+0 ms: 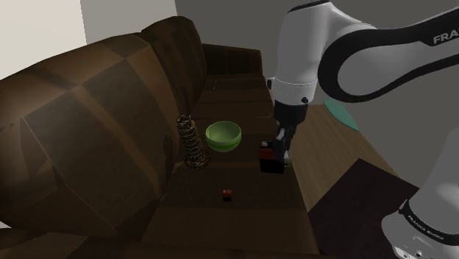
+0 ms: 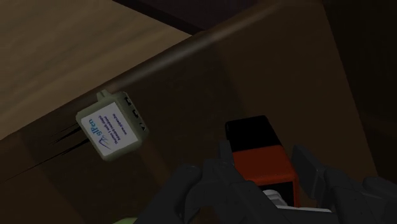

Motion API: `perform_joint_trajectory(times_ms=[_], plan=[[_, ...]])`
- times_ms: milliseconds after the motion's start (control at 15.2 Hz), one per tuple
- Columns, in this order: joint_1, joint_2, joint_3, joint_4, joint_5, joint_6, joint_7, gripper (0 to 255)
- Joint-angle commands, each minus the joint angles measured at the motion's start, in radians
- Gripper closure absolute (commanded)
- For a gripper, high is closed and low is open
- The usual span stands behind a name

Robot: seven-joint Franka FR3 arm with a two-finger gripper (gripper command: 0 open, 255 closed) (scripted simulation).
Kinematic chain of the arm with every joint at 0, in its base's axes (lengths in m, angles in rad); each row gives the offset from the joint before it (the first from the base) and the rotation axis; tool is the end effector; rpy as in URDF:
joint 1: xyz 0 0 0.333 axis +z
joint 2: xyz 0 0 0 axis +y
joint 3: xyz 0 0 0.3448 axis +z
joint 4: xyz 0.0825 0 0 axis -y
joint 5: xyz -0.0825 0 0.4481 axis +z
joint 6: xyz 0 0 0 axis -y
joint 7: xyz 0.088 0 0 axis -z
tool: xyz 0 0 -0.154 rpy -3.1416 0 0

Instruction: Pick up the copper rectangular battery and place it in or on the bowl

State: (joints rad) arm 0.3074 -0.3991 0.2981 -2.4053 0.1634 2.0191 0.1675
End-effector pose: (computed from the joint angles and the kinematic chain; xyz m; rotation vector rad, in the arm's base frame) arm 0.3827 0.2824 0.4070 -3.0645 -0.5335 0.0172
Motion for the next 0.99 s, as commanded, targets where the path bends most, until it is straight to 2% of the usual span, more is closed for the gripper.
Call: perform_joint_trajectory(times_ms=[0, 462, 924], plan=[[-0.012, 0.029, -0.009, 0.034, -0.013, -0.007, -0.011, 255], [-0.078, 0.249, -0.057, 0.262, -0.088, -0.024, -0.075, 255], [-0.118, 0.48, -0.095, 0.548, -0.146, -0.086, -0.126, 255]])
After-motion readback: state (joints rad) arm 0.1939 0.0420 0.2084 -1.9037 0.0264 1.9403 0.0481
